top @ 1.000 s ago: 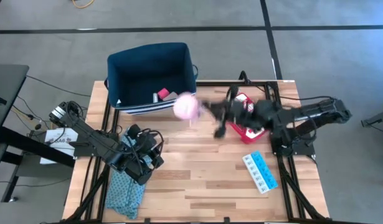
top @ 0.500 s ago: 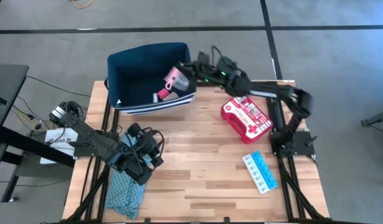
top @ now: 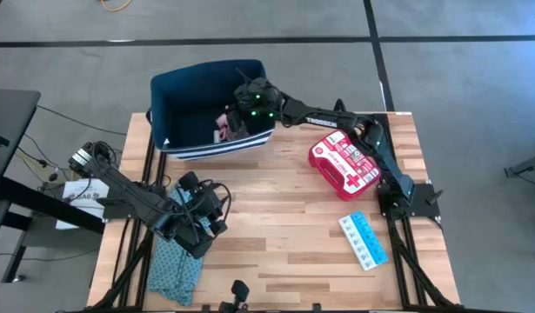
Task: Pick & place medical supplies in basket/bin
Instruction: Put the pink pill dispenser into theblue bin
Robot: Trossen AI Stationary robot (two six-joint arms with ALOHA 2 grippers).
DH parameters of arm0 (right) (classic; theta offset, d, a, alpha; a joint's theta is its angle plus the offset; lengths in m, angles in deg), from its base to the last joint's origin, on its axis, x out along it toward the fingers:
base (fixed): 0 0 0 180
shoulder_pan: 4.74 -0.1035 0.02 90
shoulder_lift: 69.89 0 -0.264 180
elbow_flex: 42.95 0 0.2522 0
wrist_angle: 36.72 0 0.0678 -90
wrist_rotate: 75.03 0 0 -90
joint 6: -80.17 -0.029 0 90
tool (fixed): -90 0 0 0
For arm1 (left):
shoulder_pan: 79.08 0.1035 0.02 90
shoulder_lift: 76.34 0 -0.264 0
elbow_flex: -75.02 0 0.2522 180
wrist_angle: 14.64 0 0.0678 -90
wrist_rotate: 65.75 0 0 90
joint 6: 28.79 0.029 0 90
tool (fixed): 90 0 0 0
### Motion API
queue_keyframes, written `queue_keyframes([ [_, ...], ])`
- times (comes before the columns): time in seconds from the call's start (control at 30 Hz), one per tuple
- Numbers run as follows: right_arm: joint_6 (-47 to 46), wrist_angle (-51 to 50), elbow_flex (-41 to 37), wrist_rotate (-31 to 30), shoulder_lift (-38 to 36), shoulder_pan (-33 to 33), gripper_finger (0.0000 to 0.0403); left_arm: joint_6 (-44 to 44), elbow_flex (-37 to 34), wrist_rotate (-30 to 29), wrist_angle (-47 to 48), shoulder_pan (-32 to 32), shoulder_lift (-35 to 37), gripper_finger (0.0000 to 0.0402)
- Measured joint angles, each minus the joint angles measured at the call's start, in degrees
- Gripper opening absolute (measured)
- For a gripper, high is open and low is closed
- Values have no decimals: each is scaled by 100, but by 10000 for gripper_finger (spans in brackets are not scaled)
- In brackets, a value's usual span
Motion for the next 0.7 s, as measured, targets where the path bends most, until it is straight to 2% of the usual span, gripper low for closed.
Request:
queue_keyframes([
  [0.17, 454, -134, 480, 345, 209, 4, 32, -126, 0, 100, 2, 1, 0, 173],
  [0.27, 645, -461, 708, 567, 209, 4, 54, -239, 0, 157, 2, 0, 0, 173],
  [0.43, 1155, -1203, 1050, 606, 209, -51, 91, -385, 0, 155, -13, 0, 0, 173],
  [0.7, 1024, -1633, 1353, 604, 209, -38, 155, -853, 0, 161, -22, 0, 0, 173],
])
